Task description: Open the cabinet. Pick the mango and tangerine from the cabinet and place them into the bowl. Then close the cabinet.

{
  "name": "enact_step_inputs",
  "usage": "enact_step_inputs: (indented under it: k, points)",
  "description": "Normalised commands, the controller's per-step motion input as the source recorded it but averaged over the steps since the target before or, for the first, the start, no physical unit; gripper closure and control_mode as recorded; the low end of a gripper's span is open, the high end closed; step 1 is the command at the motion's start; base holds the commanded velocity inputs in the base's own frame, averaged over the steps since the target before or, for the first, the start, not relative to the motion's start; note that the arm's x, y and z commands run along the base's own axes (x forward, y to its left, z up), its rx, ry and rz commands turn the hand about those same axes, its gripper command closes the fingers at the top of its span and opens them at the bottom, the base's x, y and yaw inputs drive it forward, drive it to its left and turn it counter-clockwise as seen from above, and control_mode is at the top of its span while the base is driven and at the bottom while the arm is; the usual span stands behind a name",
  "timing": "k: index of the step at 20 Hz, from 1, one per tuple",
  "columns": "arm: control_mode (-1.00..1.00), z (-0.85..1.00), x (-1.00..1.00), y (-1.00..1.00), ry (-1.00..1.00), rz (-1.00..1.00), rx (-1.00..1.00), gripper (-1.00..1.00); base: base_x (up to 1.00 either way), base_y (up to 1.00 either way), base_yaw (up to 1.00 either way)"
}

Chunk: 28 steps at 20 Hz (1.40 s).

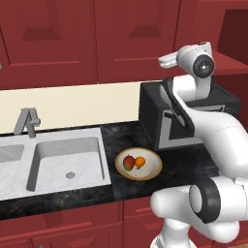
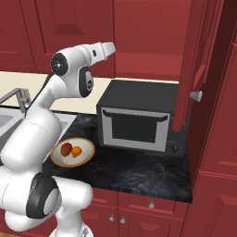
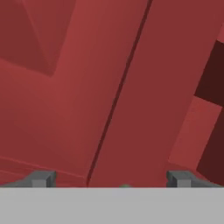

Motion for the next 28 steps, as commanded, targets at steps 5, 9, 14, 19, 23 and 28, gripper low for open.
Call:
enact_step_inputs:
  k: [5,9,14,19,23,28]
  points:
    - [-1.00,0.55,-1.00,0.01,0.01,0.00,0.10,-1.00,0.00,0.00,0.00]
    - [-1.00,0.49,-1.00,0.00,0.15,0.00,0.14,-1.00,0.00,0.00,0.00]
    - [-1.00,-0.23,-1.00,-0.21,0.26,0.01,0.11,-1.00,0.00,0.00,0.00]
    - [-1.00,-0.62,-1.00,-0.44,0.06,0.01,0.07,-1.00,0.00,0.00,0.00]
    - [-1.00,-0.54,-1.00,-0.46,0.01,0.01,0.07,-1.00,0.00,0.00,0.00]
    - [-1.00,-0.19,-1.00,-0.24,0.00,0.00,0.05,-1.00,0.00,0.00,0.00]
